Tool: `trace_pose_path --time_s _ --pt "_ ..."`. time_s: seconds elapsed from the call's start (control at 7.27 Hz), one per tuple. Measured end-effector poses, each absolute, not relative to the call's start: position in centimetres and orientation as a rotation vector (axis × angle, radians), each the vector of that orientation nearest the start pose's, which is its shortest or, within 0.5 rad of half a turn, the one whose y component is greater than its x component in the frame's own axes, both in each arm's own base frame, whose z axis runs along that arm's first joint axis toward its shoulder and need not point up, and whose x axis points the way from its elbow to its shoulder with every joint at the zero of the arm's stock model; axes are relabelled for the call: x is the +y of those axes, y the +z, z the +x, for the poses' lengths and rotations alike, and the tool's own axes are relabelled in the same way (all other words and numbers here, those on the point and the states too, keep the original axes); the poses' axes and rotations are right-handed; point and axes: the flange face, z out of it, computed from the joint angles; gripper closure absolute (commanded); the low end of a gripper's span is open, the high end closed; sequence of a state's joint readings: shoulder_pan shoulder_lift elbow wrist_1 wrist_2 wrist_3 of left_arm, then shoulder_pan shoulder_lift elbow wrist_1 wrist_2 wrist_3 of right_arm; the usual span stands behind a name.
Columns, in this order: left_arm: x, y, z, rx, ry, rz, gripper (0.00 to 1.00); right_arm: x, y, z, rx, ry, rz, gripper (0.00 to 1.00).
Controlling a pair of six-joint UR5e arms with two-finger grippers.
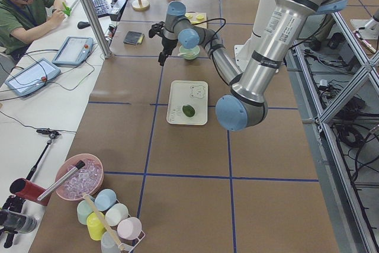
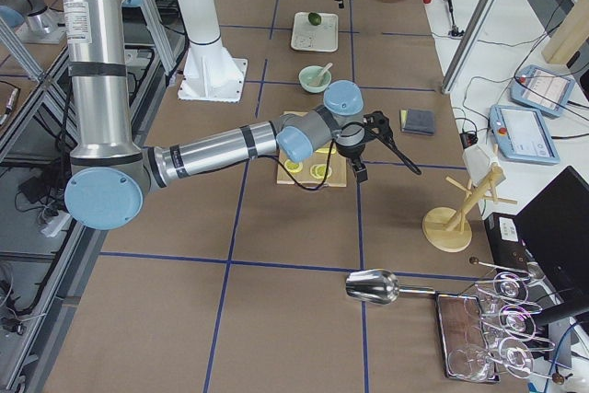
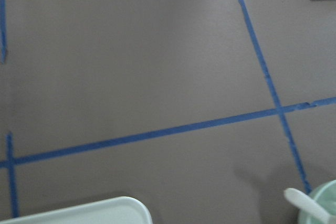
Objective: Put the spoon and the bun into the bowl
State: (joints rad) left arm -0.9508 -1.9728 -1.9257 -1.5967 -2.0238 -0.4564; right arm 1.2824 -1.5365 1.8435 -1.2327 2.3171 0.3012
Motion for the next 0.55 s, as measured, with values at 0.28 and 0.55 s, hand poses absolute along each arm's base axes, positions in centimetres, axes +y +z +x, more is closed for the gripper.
trace_pose_path --time_s 0.28,0.55 --pt "-56.2 37.8 12.5 0.707 0.434 0.43 0.0 -49.8 43.9 -10.8 -0.897 -0.286 0.4 0.0" --pt "-54.8 49.9 0.9 0.69 0.434 0.347 0.0 -49.4 39.5 -14.2 -0.954 -0.267 0.388 0.0"
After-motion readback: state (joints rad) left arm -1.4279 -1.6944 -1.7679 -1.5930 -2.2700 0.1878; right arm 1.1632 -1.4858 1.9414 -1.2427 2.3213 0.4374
